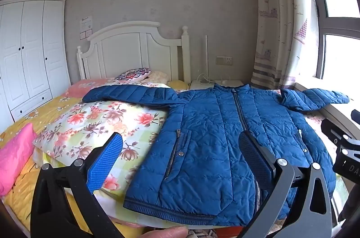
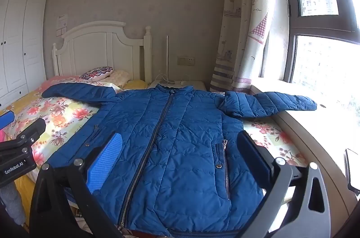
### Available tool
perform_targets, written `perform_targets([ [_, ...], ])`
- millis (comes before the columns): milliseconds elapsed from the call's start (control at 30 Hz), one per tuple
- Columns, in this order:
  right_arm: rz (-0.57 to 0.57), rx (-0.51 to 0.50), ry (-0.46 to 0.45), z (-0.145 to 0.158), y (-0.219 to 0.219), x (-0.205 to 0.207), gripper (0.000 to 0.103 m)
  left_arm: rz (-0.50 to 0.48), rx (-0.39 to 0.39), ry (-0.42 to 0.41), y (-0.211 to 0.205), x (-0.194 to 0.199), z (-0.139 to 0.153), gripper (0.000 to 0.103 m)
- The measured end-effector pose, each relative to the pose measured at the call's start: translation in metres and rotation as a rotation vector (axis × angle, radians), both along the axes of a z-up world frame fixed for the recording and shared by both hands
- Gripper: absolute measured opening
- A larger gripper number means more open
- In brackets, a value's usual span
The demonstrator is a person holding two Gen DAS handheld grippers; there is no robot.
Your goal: Fold large clothes
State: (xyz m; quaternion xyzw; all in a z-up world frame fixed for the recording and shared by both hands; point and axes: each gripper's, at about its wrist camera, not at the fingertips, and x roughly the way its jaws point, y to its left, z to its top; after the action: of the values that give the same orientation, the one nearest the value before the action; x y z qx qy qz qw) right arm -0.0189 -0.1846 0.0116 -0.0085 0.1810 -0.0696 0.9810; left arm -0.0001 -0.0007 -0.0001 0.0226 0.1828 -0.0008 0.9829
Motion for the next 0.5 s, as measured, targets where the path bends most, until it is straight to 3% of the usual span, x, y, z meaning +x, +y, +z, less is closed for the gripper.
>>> perform_targets([
  [500, 0.008, 0.011, 0.005, -0.0052, 0.0021, -0.0001, 0.101, 0.004, 0.006, 0.032, 0.0017, 0.0052, -0.0073, 0.099],
])
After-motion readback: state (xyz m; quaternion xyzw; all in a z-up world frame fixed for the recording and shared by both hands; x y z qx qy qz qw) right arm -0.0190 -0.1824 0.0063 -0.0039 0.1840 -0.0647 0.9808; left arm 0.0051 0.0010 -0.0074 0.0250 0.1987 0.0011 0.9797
